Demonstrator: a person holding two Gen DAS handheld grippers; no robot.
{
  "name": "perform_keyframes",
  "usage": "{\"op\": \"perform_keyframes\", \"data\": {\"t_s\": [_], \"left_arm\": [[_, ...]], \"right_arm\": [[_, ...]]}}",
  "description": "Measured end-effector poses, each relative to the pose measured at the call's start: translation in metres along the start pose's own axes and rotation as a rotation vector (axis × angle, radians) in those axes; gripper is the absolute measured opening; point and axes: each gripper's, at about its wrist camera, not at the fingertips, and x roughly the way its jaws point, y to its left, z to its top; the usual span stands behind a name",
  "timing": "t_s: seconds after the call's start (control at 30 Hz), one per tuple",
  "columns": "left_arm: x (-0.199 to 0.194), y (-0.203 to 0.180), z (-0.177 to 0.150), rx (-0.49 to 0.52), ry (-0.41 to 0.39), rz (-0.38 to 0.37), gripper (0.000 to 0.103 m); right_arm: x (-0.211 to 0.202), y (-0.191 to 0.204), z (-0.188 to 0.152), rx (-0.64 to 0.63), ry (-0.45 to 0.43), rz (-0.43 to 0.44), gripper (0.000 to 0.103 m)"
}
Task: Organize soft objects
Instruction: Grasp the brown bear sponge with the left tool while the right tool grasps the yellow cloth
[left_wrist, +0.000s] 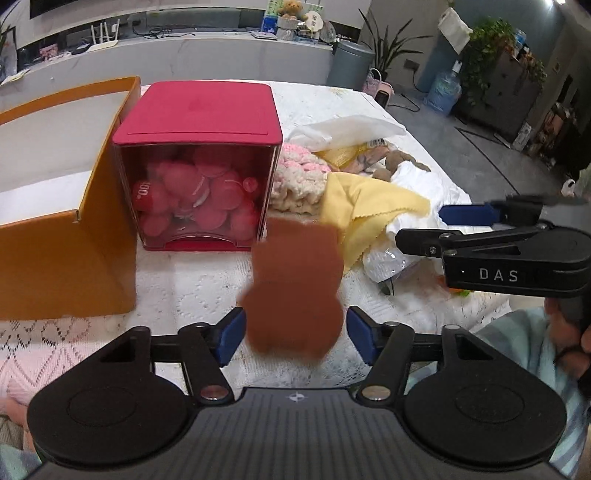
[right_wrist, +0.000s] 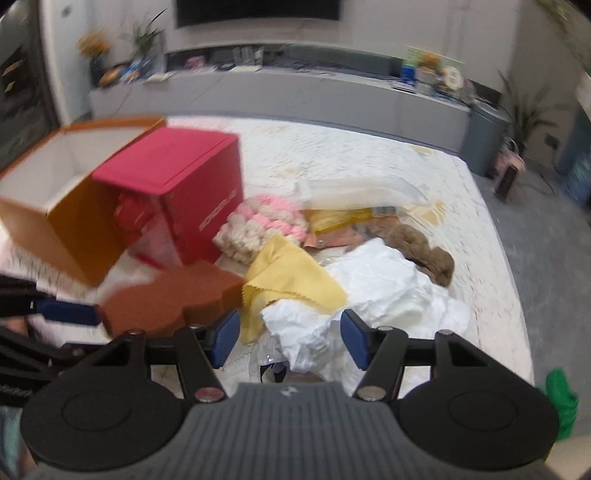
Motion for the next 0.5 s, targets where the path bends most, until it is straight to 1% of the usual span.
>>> {"op": "perform_keyframes", "data": {"t_s": [0.03,0.07,0.13,0.2,0.37,0.5], "left_arm": [[0.004,0.000,0.000,0.007,0.014,-0.011,0.085],[0.010,0.000,-0.002,0.019,0.033,-0.021,0.086],[0.020,0.000,-0.002,0.043,0.062,-0.015,0.086],[0.028,-0.004,-0.007,0.076,0.068,0.000,0.087],[0.046,-0.011,-0.001,0.126,0.087,0.025,0.096],[0.058,-0.013,0.003,0.151,0.098,0.044,0.096]], "right_arm": [[0.002,0.001,0.002,-0.027,0.009,0.006,0.060],[0.003,0.001,0.003,-0.044,0.014,0.009,0.060],[0.004,0.000,0.005,-0.072,0.019,0.011,0.060],[0.005,-0.001,0.008,-0.101,0.019,0.018,0.060],[0.005,-0.003,0.019,-0.160,0.014,0.055,0.060],[0.016,-0.002,0.031,-0.212,0.032,0.074,0.060]]}}
